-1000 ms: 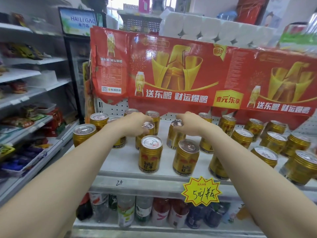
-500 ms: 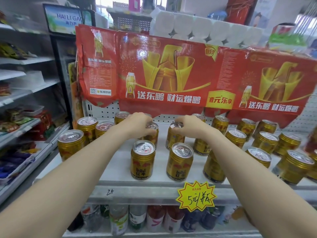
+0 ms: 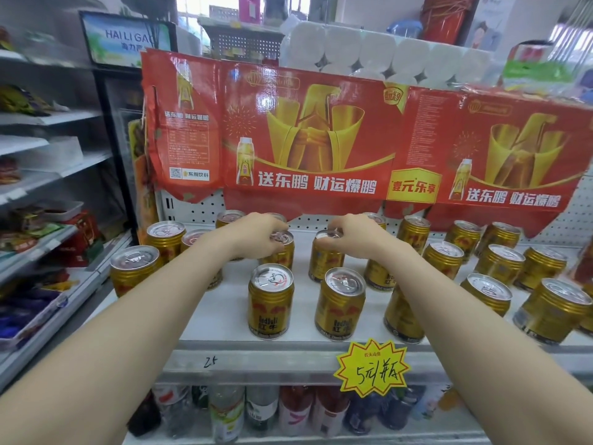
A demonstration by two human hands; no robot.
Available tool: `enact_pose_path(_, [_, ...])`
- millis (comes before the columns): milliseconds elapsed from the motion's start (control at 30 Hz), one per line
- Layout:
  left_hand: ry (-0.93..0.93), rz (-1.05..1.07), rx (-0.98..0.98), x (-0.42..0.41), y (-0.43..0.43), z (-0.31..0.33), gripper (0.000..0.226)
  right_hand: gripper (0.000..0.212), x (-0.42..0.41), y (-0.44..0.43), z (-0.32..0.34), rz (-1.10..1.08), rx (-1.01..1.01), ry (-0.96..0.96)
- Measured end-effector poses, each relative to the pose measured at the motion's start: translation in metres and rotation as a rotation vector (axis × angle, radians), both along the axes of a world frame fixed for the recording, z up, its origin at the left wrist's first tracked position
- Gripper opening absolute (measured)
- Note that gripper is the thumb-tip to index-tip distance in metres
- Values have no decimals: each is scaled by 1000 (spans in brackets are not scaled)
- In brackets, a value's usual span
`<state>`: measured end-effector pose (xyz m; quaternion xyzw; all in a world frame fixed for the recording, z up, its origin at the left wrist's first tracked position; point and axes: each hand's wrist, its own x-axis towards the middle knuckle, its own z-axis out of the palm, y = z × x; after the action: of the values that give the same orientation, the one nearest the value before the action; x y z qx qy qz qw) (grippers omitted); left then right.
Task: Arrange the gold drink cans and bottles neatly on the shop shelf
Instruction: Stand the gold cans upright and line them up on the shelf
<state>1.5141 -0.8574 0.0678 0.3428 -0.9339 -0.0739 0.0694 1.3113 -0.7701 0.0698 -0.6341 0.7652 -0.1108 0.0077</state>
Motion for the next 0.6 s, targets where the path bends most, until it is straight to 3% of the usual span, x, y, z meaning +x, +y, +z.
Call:
enact_pose_path(167, [53,15,-79,1,3,-4,50,44,1,-2,-1,35,0,-10])
enact_pose_path(600, [29,-48,4,-1,-2,-3,50,47,-2,-4,-3,14,-28,-10])
